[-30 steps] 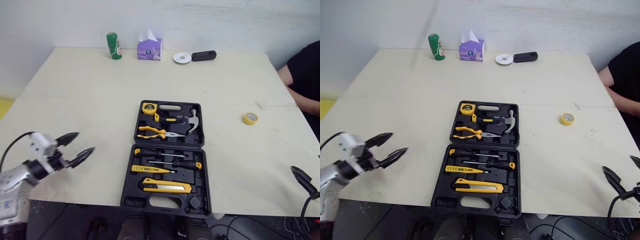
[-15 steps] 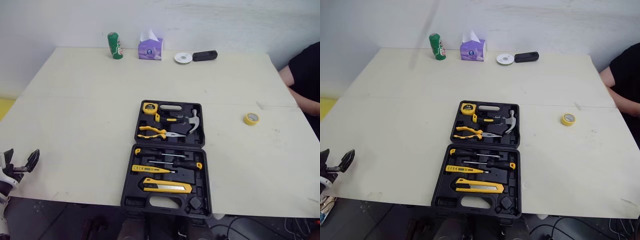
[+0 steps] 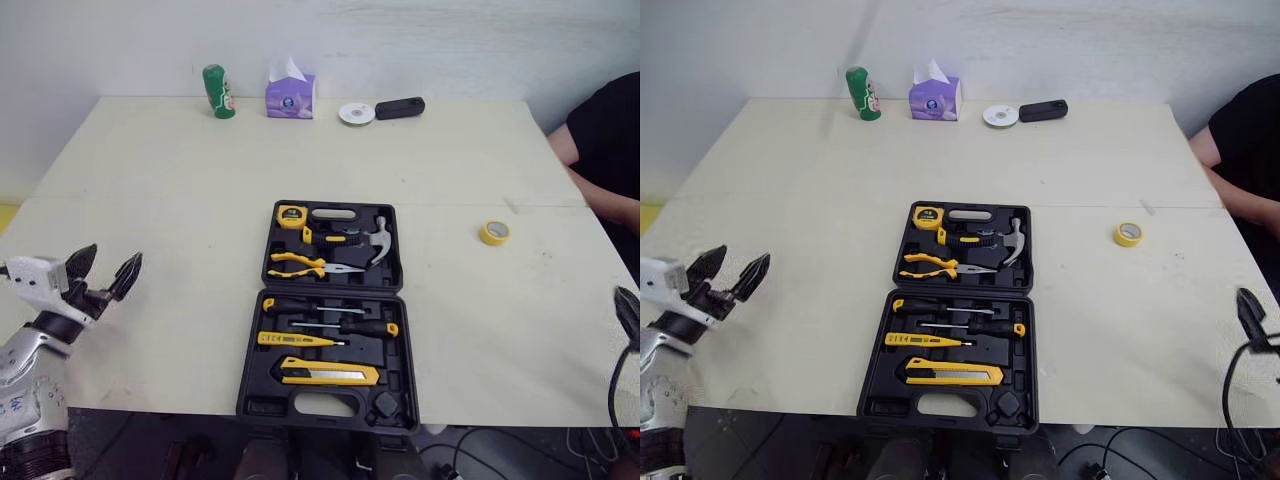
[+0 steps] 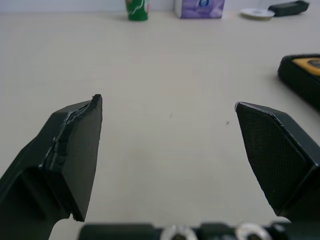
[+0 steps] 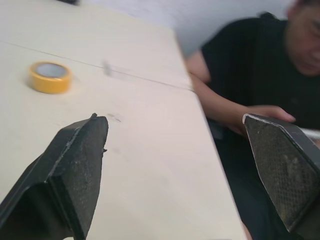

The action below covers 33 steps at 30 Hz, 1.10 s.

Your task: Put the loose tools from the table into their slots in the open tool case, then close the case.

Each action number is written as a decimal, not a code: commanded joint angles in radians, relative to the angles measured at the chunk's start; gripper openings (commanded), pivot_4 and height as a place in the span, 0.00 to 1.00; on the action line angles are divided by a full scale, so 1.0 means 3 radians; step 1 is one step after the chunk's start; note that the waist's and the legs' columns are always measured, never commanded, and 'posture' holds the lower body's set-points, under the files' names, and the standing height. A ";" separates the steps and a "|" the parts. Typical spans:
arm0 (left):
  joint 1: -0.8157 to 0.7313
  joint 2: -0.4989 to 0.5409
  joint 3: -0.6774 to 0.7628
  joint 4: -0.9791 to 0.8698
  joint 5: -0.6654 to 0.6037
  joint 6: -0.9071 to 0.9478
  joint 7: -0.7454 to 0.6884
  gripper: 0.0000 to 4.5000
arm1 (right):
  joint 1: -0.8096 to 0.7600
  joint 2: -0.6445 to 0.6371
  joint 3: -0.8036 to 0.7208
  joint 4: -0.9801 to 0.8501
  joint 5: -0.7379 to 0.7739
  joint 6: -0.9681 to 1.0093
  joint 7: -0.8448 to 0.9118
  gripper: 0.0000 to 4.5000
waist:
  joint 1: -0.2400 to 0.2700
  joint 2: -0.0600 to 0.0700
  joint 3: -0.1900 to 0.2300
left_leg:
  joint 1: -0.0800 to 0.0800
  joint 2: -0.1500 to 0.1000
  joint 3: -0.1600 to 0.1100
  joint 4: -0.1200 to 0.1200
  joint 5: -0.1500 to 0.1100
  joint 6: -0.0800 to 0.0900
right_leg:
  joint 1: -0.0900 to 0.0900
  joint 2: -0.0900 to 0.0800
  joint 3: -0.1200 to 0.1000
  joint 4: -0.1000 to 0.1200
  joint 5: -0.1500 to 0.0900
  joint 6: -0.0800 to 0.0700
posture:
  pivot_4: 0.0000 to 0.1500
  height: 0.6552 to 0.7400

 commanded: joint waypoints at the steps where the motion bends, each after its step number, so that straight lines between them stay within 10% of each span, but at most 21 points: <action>1: -0.0188 0.0059 -0.0173 -0.0454 -0.0221 0.0178 -0.0164 0.99 | -0.0166 -0.0355 0.0155 -0.0189 0.0053 0.0567 0.0146 1.00 | 0.0002 0.0000 0.0001 | 0.0000 -0.0001 0.0000 0.0000 0.0000 0.0001 | 0.0000 -0.0001 0.0000 0.0000 0.0000 0.0000 | 1.00 1.00; 14: -0.0716 0.0081 -0.0933 -0.1114 -0.0444 0.0732 -0.0608 0.99 | -0.1711 -0.1648 0.1535 0.0153 -0.0155 0.1883 0.1598 1.00 | 0.0002 0.0005 0.0017 | -0.0009 0.0001 0.0004 0.0004 0.0022 0.0009 | -0.0004 0.0006 -0.0003 -0.0005 0.0003 0.0005 | 1.00 1.00; 21: -0.0859 -0.0093 -0.1216 -0.1151 -0.0392 0.0764 -0.0660 0.99 | -0.3614 -0.1289 0.2991 0.1357 -0.1313 0.1781 0.2332 1.00 | -0.0007 0.0000 0.0032 | -0.0049 -0.0001 0.0012 0.0012 0.0037 0.0005 | -0.0047 0.0008 0.0001 0.0002 0.0008 0.0007 | 1.00 1.00; 33: -0.0849 -0.0113 -0.1345 -0.1383 -0.0518 0.0975 -0.0720 0.99 | -0.4799 -0.0577 0.3618 0.3126 -0.2351 0.1016 0.2521 1.00 | -0.0010 -0.0002 0.0035 | -0.0064 0.0001 0.0014 0.0016 0.0045 0.0008 | -0.0052 0.0015 -0.0004 0.0009 0.0009 0.0010 | 1.00 1.00</action>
